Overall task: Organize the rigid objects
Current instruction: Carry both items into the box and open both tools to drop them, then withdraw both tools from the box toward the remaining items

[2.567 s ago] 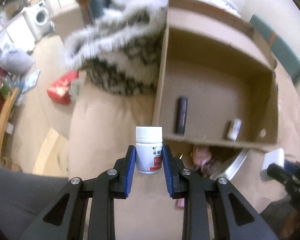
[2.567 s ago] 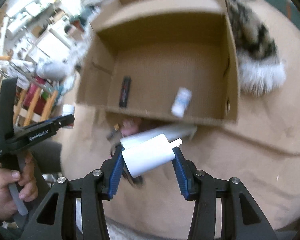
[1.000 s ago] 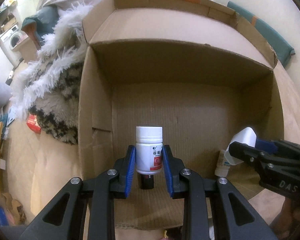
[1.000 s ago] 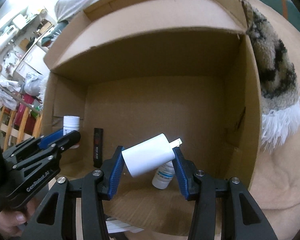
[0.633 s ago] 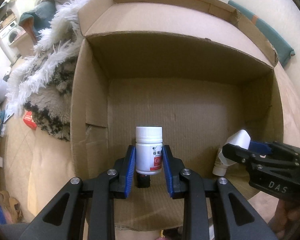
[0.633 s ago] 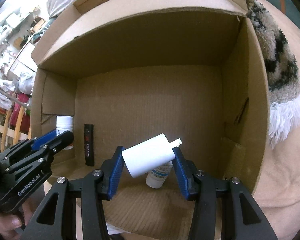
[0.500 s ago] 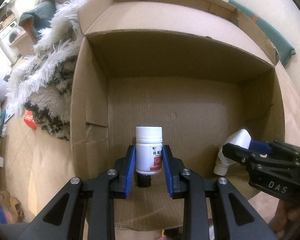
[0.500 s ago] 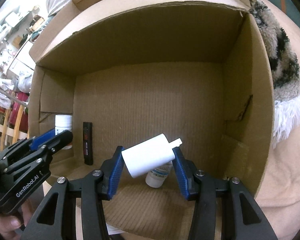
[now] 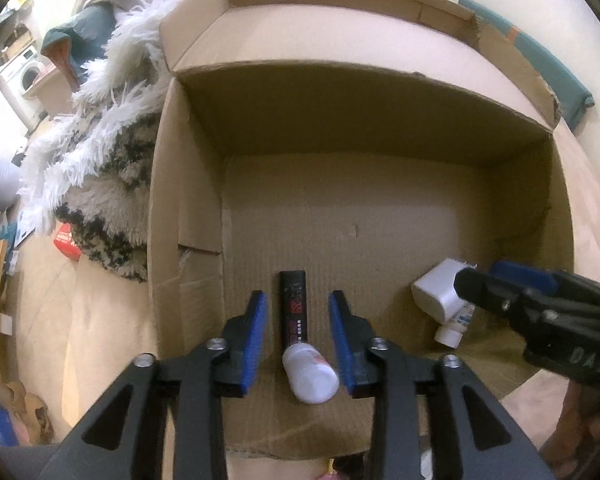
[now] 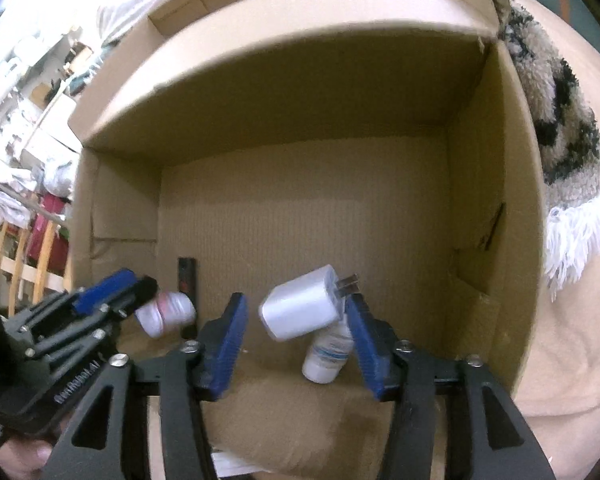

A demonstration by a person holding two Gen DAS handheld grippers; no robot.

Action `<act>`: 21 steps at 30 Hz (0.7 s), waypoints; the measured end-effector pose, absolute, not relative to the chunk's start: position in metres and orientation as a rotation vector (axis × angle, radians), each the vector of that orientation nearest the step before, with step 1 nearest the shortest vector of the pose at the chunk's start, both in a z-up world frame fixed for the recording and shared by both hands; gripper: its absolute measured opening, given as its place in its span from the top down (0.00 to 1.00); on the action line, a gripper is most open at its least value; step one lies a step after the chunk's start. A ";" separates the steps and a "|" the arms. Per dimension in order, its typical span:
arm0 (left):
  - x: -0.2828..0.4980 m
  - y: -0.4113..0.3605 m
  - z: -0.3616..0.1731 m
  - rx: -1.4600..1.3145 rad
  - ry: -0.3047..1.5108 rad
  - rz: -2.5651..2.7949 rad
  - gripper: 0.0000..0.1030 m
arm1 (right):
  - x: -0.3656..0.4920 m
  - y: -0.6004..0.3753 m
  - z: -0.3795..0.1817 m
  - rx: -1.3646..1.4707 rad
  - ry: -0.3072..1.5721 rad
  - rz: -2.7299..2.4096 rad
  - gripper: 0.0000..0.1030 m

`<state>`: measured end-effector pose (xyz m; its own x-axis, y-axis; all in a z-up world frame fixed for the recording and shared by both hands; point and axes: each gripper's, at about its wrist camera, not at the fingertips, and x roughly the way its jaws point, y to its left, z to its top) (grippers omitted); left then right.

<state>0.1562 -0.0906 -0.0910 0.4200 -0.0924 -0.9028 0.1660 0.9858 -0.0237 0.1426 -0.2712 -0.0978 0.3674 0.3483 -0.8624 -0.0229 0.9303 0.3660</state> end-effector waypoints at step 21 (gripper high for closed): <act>0.156 -0.085 -0.075 0.047 1.091 -0.137 0.38 | 0.142 -0.269 -0.075 0.368 1.067 0.320 0.03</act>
<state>0.1559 -0.0847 -0.0749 0.4542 -0.0878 -0.8865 0.1341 0.9905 -0.0294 0.1418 -0.2693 -0.0755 0.4472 0.4264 -0.7863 -0.0763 0.8941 0.4414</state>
